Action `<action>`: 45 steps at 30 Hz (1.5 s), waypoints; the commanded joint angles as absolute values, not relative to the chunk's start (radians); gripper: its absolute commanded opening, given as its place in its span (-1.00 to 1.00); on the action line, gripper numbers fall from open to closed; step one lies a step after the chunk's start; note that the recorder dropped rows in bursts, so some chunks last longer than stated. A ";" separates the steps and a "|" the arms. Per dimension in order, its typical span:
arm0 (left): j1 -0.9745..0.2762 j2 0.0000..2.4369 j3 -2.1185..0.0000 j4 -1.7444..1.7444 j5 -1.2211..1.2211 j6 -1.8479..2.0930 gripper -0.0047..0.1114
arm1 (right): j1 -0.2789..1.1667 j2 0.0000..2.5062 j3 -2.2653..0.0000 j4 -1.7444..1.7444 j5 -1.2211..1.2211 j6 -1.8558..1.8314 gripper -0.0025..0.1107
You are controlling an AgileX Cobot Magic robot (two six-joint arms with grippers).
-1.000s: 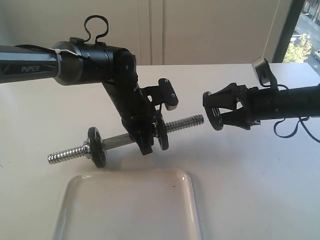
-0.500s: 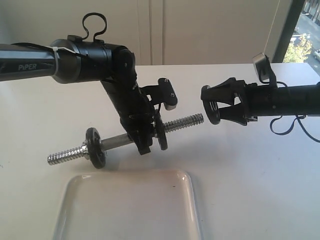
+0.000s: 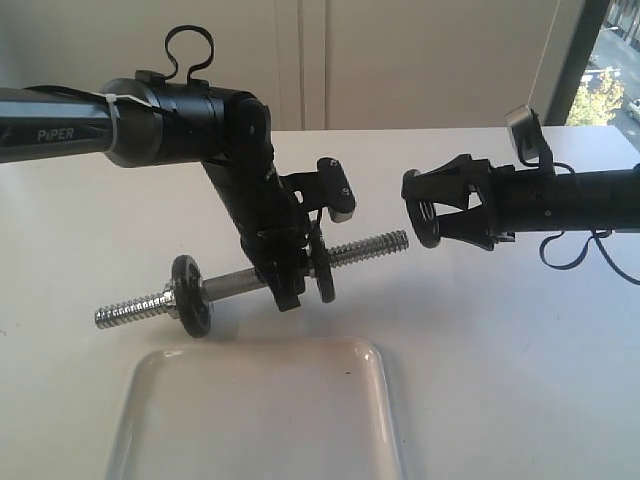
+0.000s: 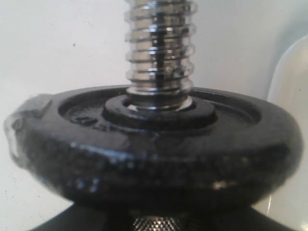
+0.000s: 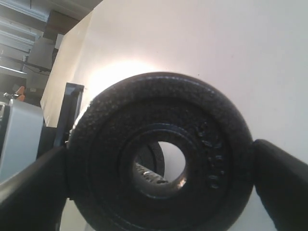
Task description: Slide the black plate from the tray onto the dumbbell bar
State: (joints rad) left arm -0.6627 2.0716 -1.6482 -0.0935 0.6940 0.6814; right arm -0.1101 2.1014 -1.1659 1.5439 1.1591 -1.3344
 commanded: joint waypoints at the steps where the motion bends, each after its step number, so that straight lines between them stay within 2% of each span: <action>1: -0.663 1.981 -1.665 -0.152 0.735 0.669 -0.92 | -0.109 2.086 -1.180 1.603 1.221 -1.339 -0.96; 45: -0.663 1.953 -1.665 -0.154 0.734 0.677 -0.92 | -0.061 2.189 -1.176 1.648 1.221 -1.332 -0.96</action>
State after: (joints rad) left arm -0.6627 2.0716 -1.6482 -0.0973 0.7032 0.6956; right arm -0.0654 2.2001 -1.1665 1.6077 1.1504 -1.3282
